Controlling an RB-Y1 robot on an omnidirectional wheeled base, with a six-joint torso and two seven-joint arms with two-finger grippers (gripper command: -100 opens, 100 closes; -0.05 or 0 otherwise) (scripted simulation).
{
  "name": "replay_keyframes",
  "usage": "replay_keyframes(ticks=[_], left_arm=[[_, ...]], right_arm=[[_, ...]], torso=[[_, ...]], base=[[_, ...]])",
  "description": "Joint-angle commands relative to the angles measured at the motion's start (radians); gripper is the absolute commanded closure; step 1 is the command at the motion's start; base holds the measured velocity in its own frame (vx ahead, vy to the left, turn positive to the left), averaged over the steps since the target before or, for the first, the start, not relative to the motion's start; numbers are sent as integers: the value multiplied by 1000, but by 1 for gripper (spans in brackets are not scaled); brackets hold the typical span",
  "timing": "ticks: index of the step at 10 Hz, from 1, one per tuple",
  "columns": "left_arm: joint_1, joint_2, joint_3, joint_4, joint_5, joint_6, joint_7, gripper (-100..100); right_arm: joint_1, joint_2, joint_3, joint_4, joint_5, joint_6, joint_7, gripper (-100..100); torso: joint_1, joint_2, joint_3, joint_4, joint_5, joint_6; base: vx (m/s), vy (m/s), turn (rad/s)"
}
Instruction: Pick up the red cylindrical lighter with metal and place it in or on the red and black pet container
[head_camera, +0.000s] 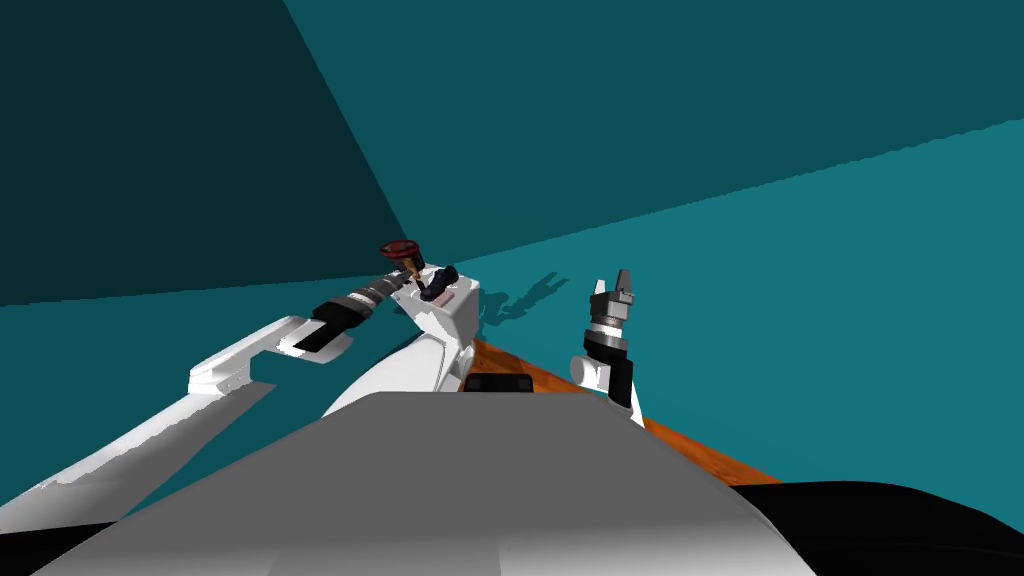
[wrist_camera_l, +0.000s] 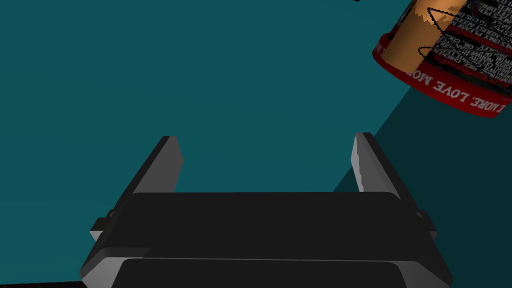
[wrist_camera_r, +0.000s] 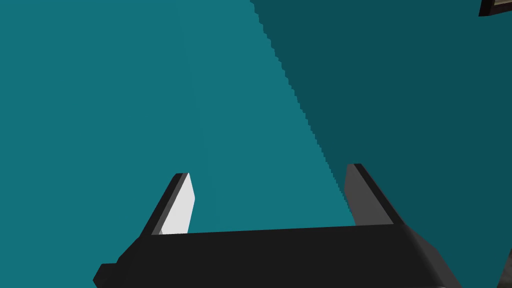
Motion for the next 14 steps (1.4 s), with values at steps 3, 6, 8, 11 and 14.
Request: replay_keyframes(ticks=[3, 6, 8, 11, 14], left_arm=[[30, 85, 8, -76, 23, 40, 65, -100], [58, 159, 6, -125, 45, 73, 114, -100], [79, 210, -3, -152, 60, 99, 146, -100], [112, 287, -25, -185, 84, 143, 190, -100], [147, 364, -57, -211, 109, 192, 230, -100]], right_arm=[[0, 0, 0, 0, 0, 0, 0, 0], [0, 0, 0, 0, 0, 0, 0, 0], [0, 0, 0, 0, 0, 0, 0, 0], [0, 0, 0, 0, 0, 0, 0, 0], [0, 0, 0, 0, 0, 0, 0, 0]], torso=[[0, -1, -1, 0, 0, 0], [0, -3, -2, -1, 0, 0], [0, -5, -3, -1, 0, 0], [0, -7, -4, -2, 0, 0], [1, -9, -5, -2, 1, 0]], base=[[-43, 16, -61], [-20, 16, -42], [12, 15, -22], [43, 11, -6], [73, 24, 14]])
